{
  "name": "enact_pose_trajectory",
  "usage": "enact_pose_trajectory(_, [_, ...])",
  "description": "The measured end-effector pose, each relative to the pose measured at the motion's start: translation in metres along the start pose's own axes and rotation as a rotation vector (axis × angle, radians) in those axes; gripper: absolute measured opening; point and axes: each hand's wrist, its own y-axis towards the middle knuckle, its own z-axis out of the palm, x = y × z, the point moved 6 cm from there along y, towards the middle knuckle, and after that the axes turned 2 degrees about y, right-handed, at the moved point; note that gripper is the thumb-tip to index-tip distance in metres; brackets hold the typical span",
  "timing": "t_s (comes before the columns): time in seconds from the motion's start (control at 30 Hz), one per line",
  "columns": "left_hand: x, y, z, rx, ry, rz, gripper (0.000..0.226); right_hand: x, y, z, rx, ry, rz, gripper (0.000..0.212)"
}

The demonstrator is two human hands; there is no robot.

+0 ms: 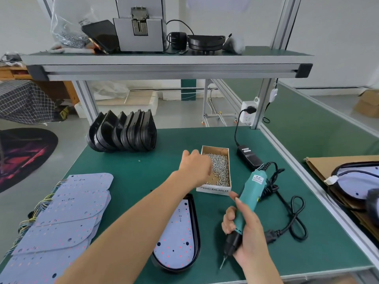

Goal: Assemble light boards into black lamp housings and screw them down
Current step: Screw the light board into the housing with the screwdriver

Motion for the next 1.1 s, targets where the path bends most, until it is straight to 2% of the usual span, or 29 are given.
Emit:
enact_pose_trajectory(0.07, [-0.003, 0.010, 0.010, 0.047, 0.131, -0.002, 0.012, 0.000, 0.001, 0.000, 0.000, -0.012, 0.000, 0.041])
enact_pose_trajectory(0.13, [-0.008, 0.017, 0.016, 0.070, 0.215, 0.016, 0.023, -0.001, 0.002, 0.000, 0.000, -0.012, 0.000, 0.040])
enact_pose_trajectory(0.2, [-0.011, 0.021, 0.021, 0.066, 0.231, 0.044, 0.034, -0.002, 0.004, -0.001, 0.003, -0.012, 0.004, 0.039])
enact_pose_trajectory(0.3, [-0.011, 0.023, 0.024, 0.058, 0.215, 0.052, 0.037, -0.002, 0.004, -0.002, 0.009, -0.017, 0.005, 0.039])
enact_pose_trajectory(0.6, [-0.009, 0.022, 0.027, 0.091, 0.197, 0.049, 0.032, -0.001, 0.002, -0.002, -0.004, -0.027, -0.016, 0.045])
enact_pose_trajectory(0.7, [-0.007, 0.019, 0.024, 0.067, 0.158, 0.068, 0.021, -0.002, 0.001, -0.003, -0.010, -0.019, -0.013, 0.048])
enact_pose_trajectory(0.77, [-0.004, 0.015, 0.021, 0.001, 0.045, 0.070, 0.015, -0.001, 0.001, -0.004, -0.009, -0.017, -0.011, 0.050])
enact_pose_trajectory(0.9, [0.009, 0.003, 0.018, -0.144, -0.379, 0.018, 0.013, -0.001, 0.003, -0.004, -0.011, -0.022, -0.007, 0.053])
enact_pose_trajectory(1.1, [0.024, -0.009, 0.023, -0.175, -0.704, -0.098, 0.013, -0.001, -0.002, -0.002, -0.023, -0.032, -0.004, 0.054])
